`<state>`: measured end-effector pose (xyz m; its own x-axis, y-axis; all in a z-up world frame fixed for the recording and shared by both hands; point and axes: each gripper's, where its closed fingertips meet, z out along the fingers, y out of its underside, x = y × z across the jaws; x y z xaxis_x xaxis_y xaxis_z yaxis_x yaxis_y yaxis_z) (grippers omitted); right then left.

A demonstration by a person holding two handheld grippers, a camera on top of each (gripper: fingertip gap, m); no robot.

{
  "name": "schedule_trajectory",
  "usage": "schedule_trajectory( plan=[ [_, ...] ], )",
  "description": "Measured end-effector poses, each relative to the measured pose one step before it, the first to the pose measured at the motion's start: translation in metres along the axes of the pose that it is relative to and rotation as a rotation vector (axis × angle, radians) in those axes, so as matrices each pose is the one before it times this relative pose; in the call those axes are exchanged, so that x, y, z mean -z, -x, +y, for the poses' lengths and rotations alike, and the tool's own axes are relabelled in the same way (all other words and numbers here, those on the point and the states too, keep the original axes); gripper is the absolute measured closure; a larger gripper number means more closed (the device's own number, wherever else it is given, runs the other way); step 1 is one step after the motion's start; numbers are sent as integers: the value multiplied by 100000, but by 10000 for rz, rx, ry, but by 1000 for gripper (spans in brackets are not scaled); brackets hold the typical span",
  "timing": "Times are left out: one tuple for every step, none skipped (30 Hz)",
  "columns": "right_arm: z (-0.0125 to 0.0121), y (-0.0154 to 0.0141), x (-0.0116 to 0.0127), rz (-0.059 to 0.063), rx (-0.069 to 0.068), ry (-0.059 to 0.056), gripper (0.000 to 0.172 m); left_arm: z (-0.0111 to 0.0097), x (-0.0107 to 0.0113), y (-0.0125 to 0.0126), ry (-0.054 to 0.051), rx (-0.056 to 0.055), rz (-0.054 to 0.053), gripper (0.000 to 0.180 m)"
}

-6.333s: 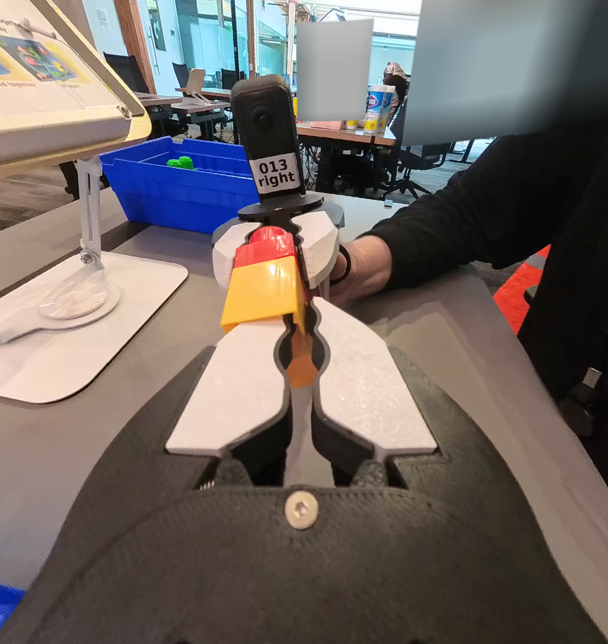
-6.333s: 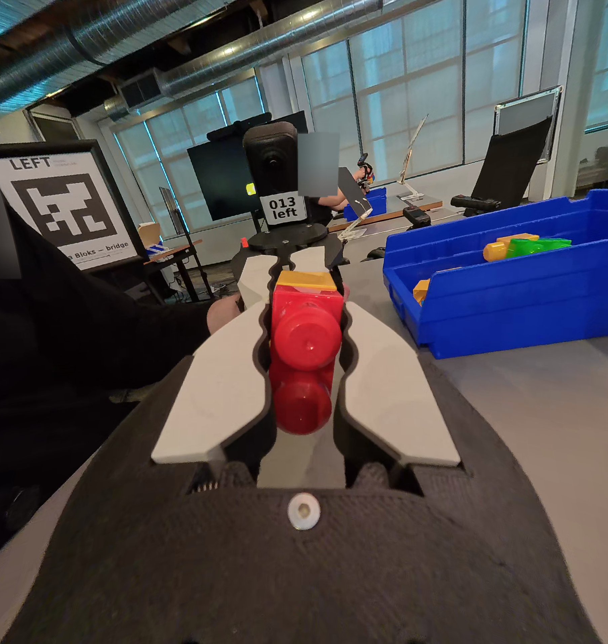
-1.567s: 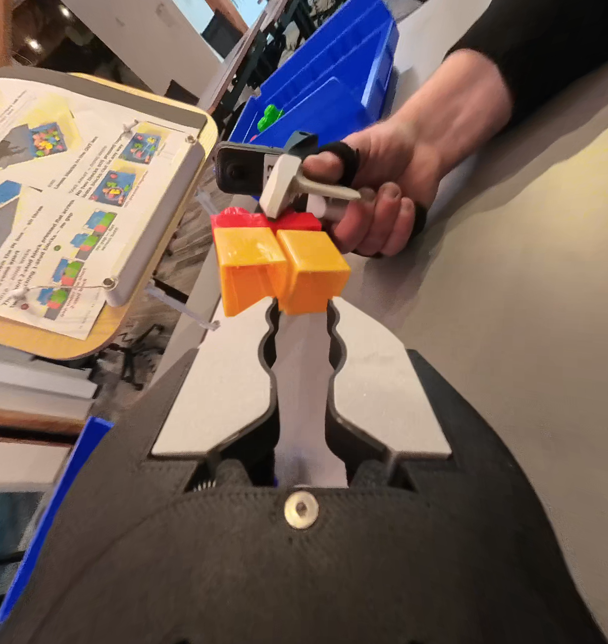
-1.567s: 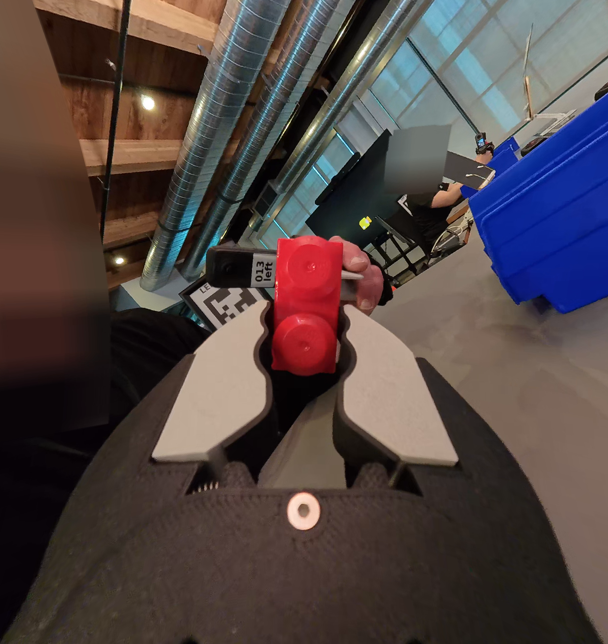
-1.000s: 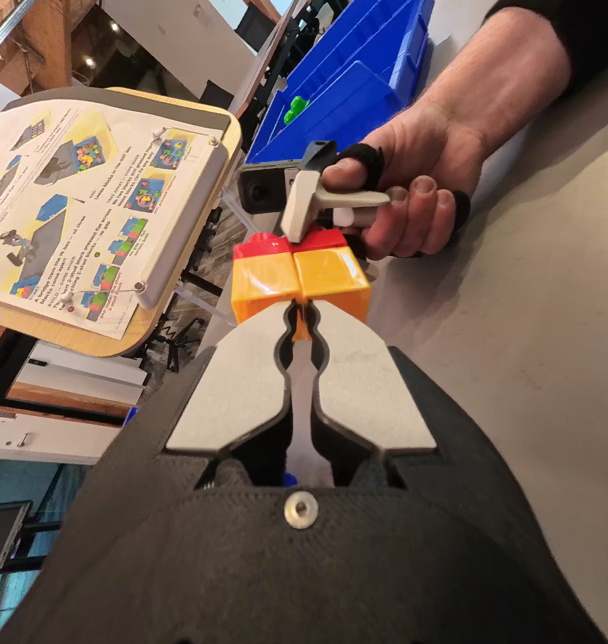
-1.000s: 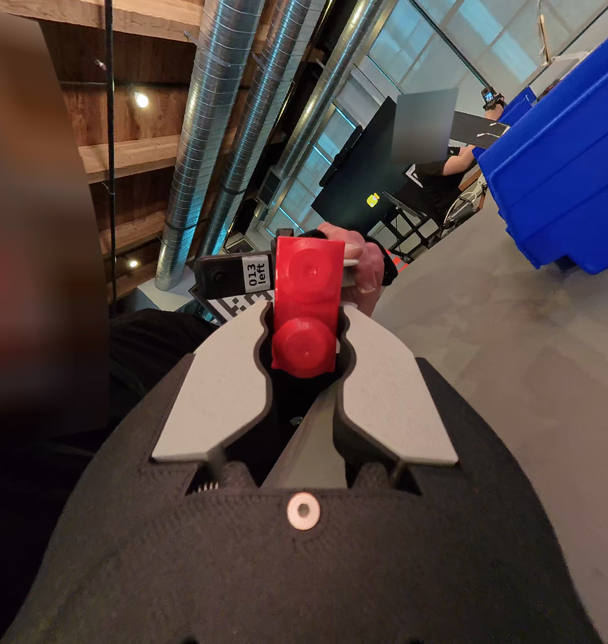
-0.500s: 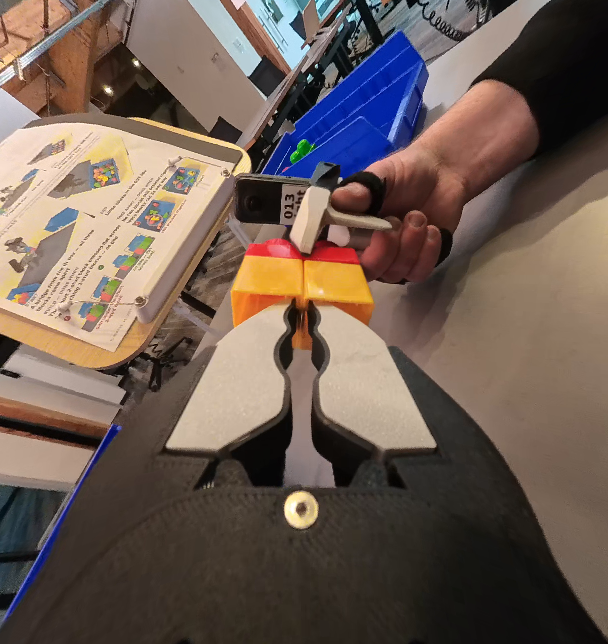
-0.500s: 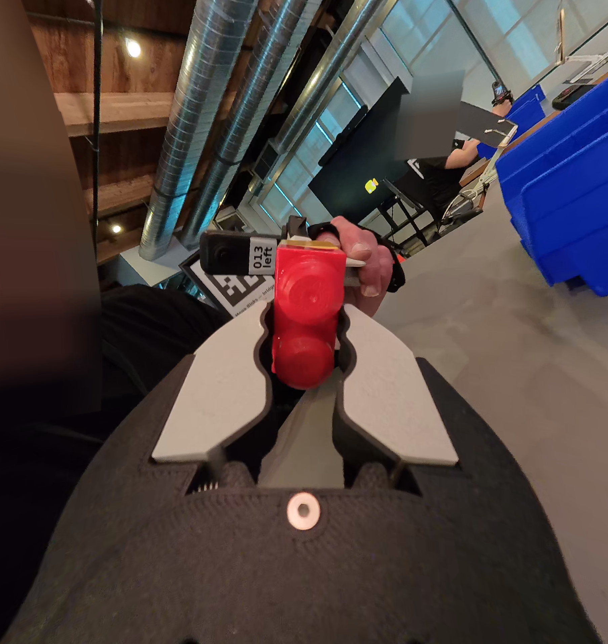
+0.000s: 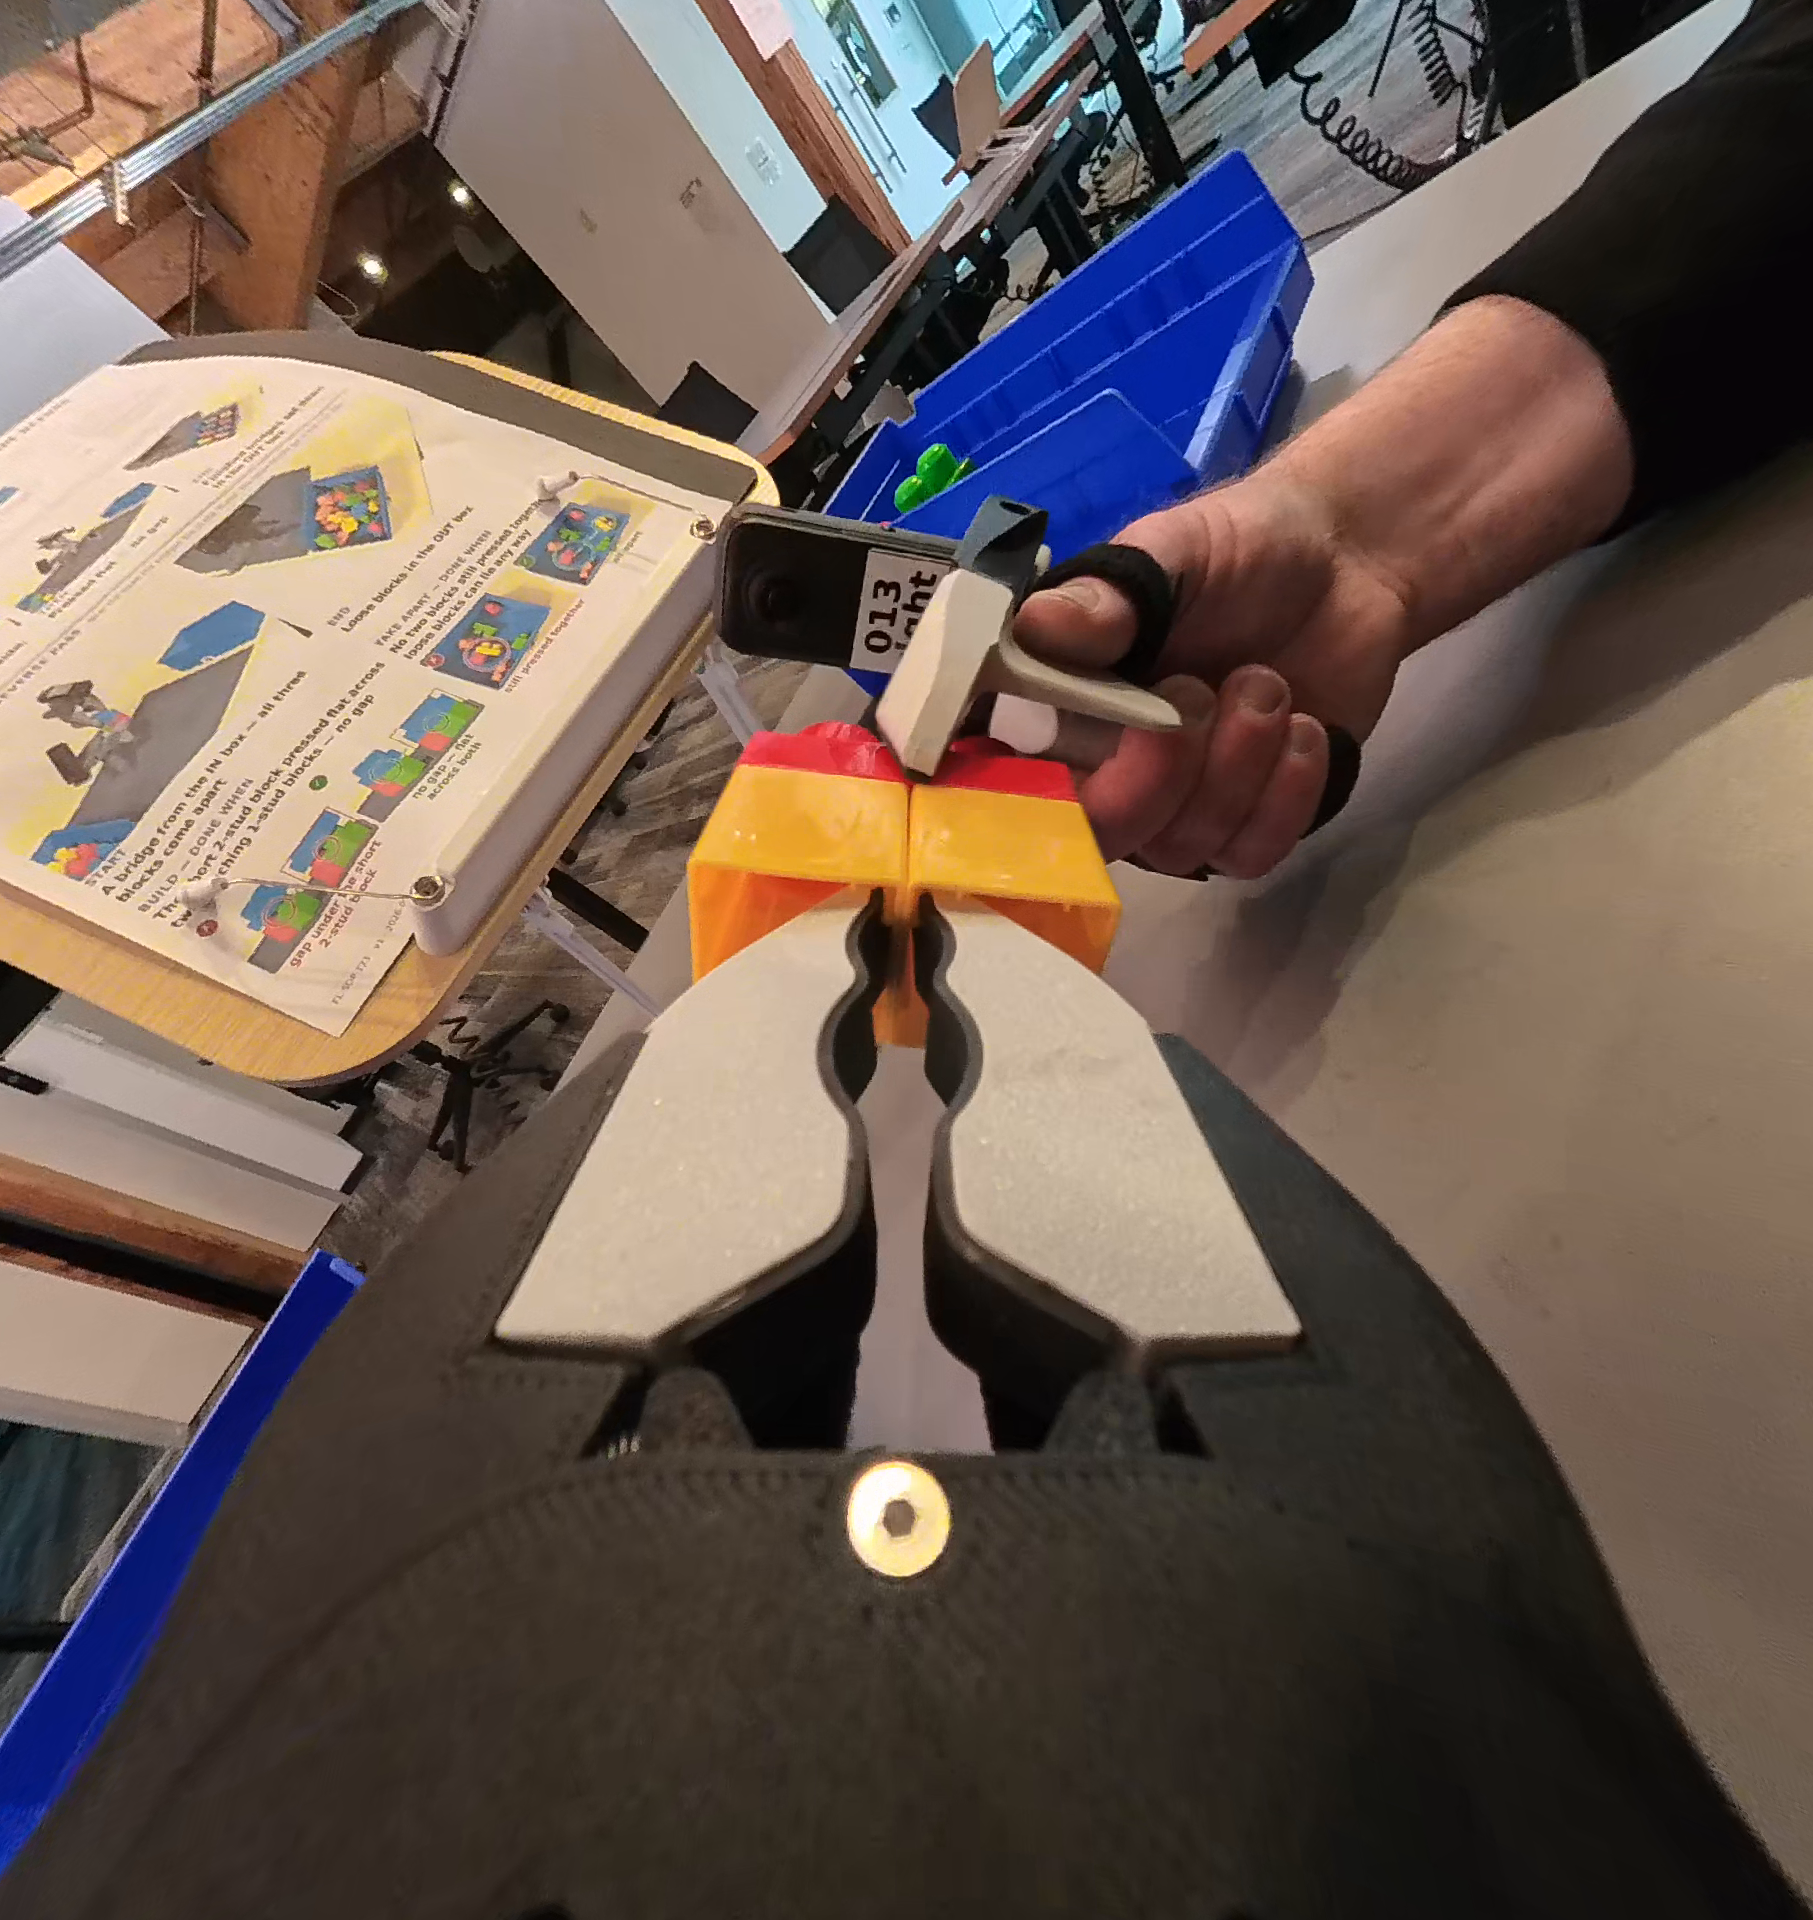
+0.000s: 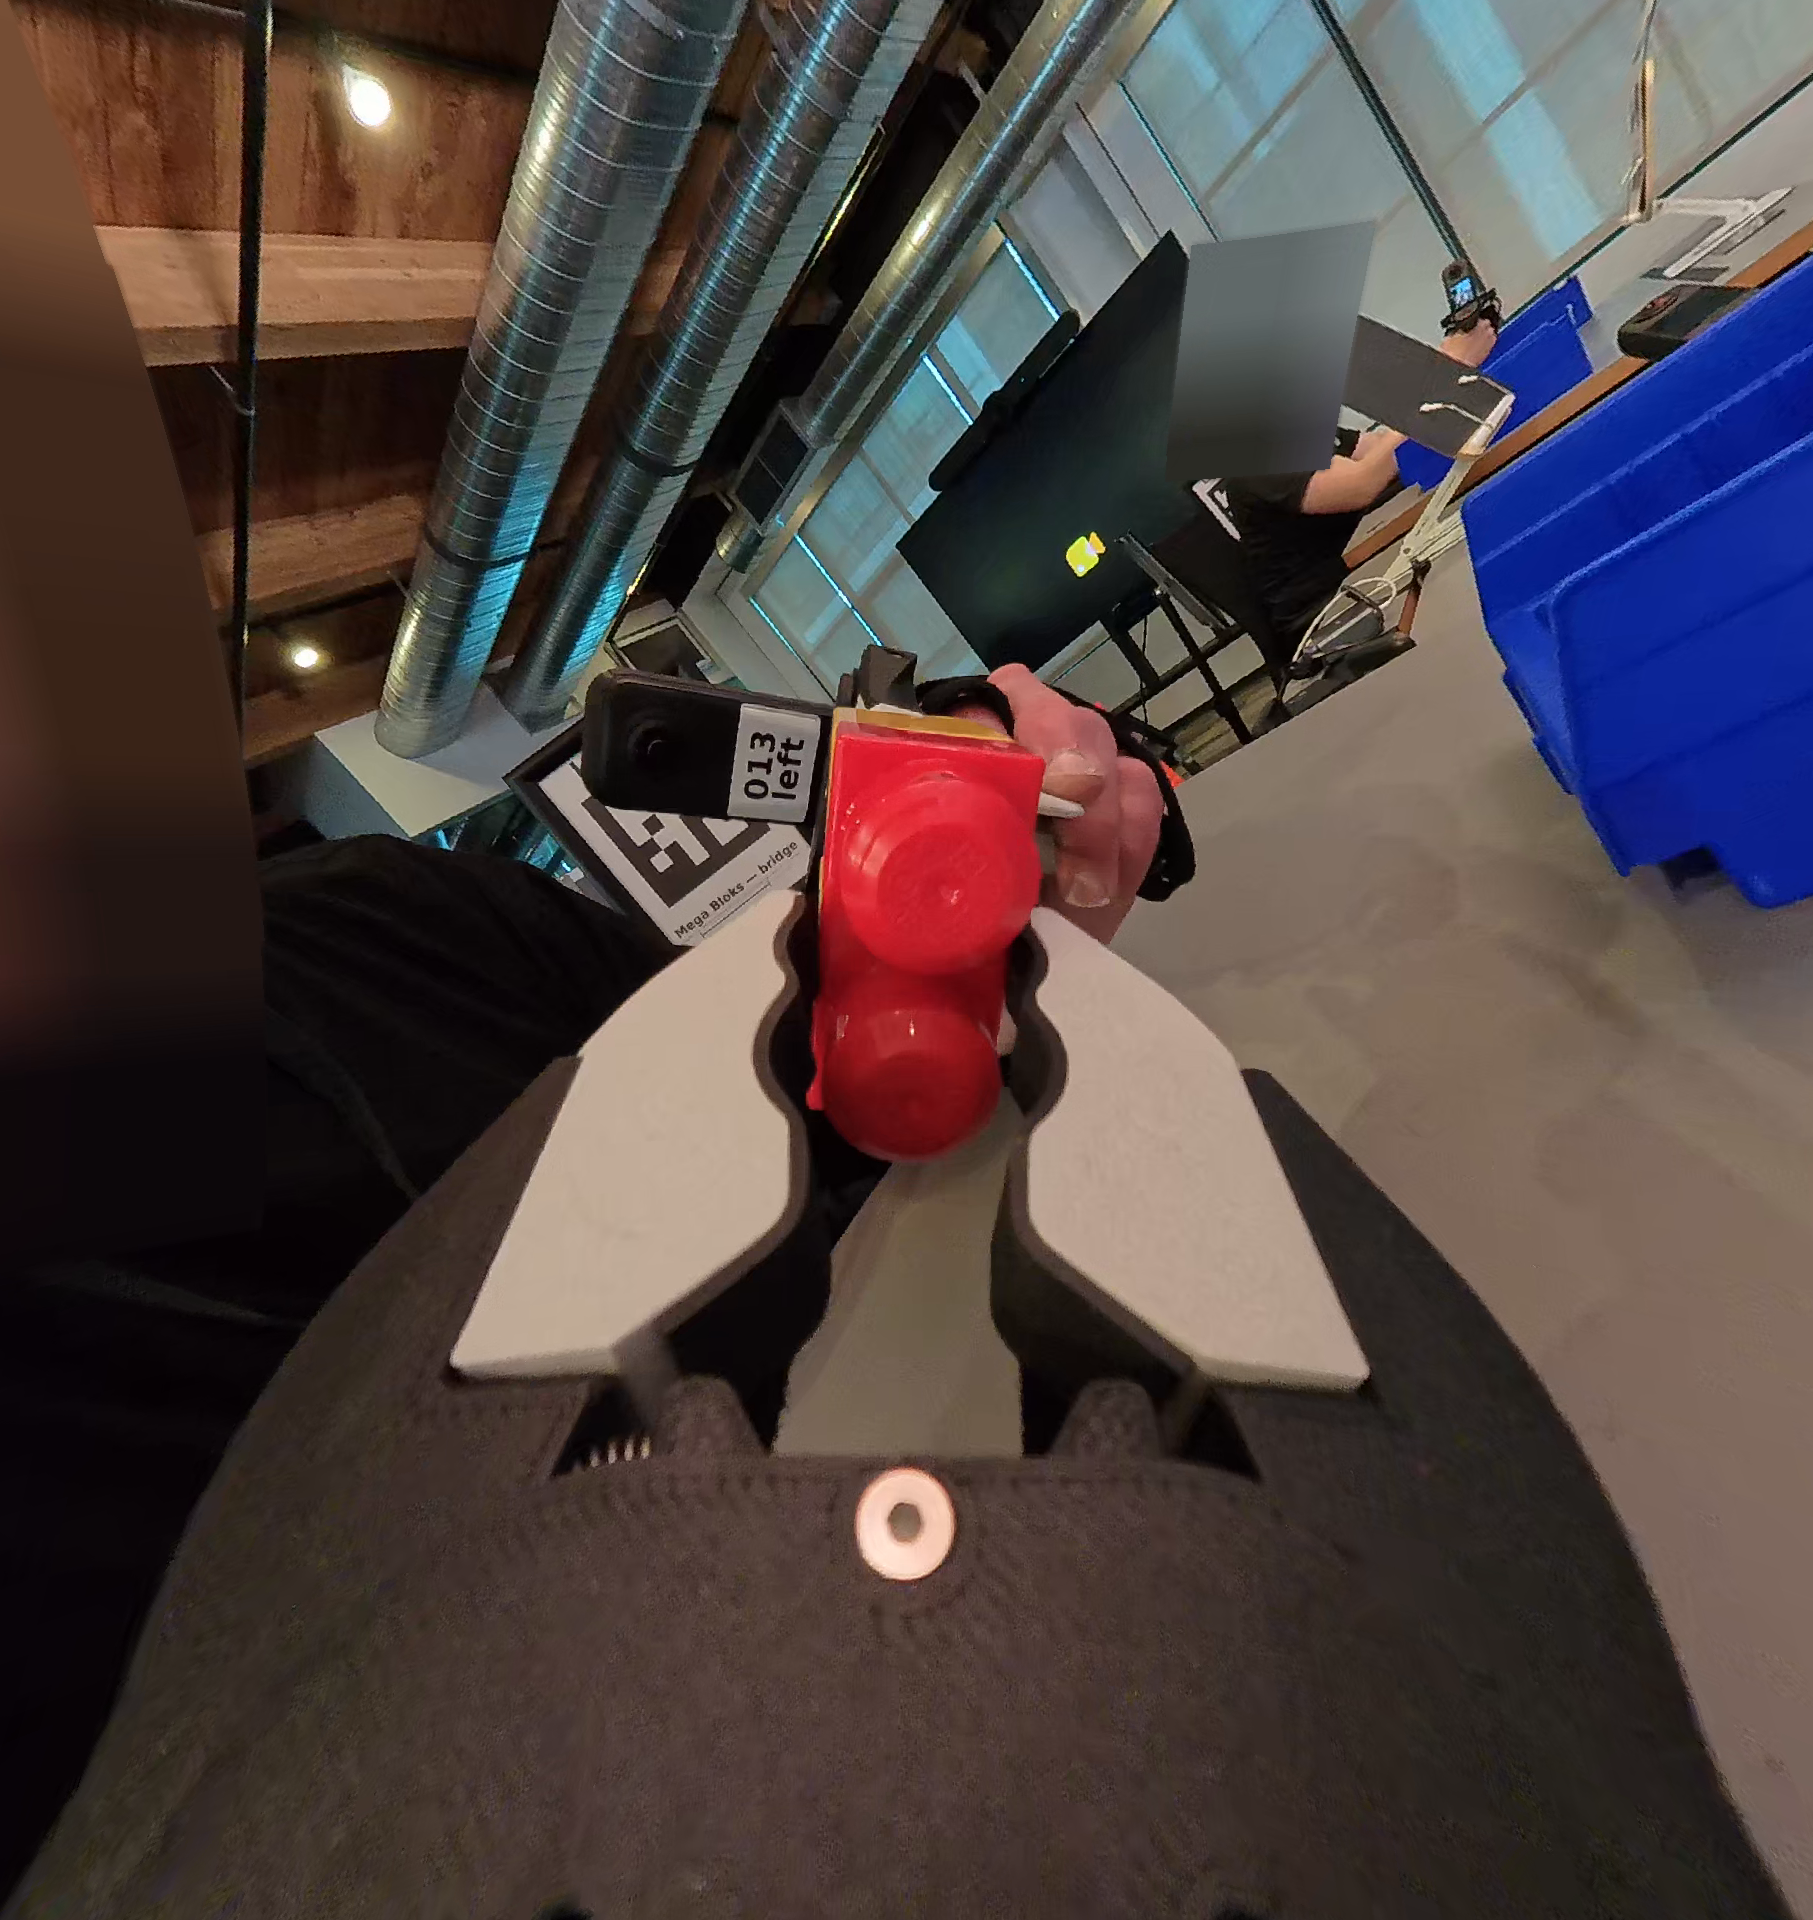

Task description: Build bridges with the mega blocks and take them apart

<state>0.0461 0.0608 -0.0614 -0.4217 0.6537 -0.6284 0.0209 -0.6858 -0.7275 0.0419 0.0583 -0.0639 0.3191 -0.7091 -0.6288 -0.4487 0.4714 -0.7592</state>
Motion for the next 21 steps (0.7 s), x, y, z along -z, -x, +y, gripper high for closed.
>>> schedule_trajectory(
  plan=[
    [-72,-28,29,28,11,-56,136,17,-57,40,22,-19,-78,176],
    [-30,3,36,5,6,-18,136,-22,-45,7,1,10,-36,176],
    [-51,0,28,-6,3,-41,136,-23,-61,51,-6,36,-74,176],
    [-84,-9,23,-3,-18,-77,136,-14,-38,42,-4,3,-72,176],
    [3,8,-1,-15,-11,-14,136,-26,9,-12,-33,24,7,176],
    [7,-24,-16,35,10,11,136,48,-4,39,5,47,-16,176],
    [-40,-41,-8,46,16,-9,136,38,1,76,-1,30,-50,176],
    [5,-15,-20,-14,0,-18,136,-9,16,11,-42,60,7,176],
    [28,-63,-13,-1,2,-12,136,109,13,38,7,74,37,176],
    [-81,-140,27,72,-9,-42,136,165,-38,132,92,-32,-71,176],
    [-216,-54,80,56,42,-73,136,-7,-123,112,27,45,-99,176],
    [-224,-23,98,81,110,-21,135,-40,-159,124,-5,171,-80,176],
    [-131,-58,120,144,188,40,132,-86,-102,239,-67,280,-108,176],
    [-354,-135,246,158,29,-131,123,-225,93,451,-228,347,-181,176],
    [-388,-37,308,25,-70,-164,121,-142,178,680,-150,318,-316,176],
    [-243,-84,249,43,-19,-88,120,48,146,728,-2,167,-420,176],
    [-136,-32,115,14,-9,-73,119,80,31,408,16,71,-267,176],
    [66,99,-105,-55,-36,14,119,-12,-75,59,-33,69,-100,176],
    [238,54,-290,-22,-37,94,117,-45,-132,-92,-14,17,-75,176],
    [248,24,-362,-5,-60,53,115,14,-205,-103,76,-138,-156,176],
    [214,47,-349,-59,-109,12,115,78,-252,-235,145,-276,-113,176]
  ],
)
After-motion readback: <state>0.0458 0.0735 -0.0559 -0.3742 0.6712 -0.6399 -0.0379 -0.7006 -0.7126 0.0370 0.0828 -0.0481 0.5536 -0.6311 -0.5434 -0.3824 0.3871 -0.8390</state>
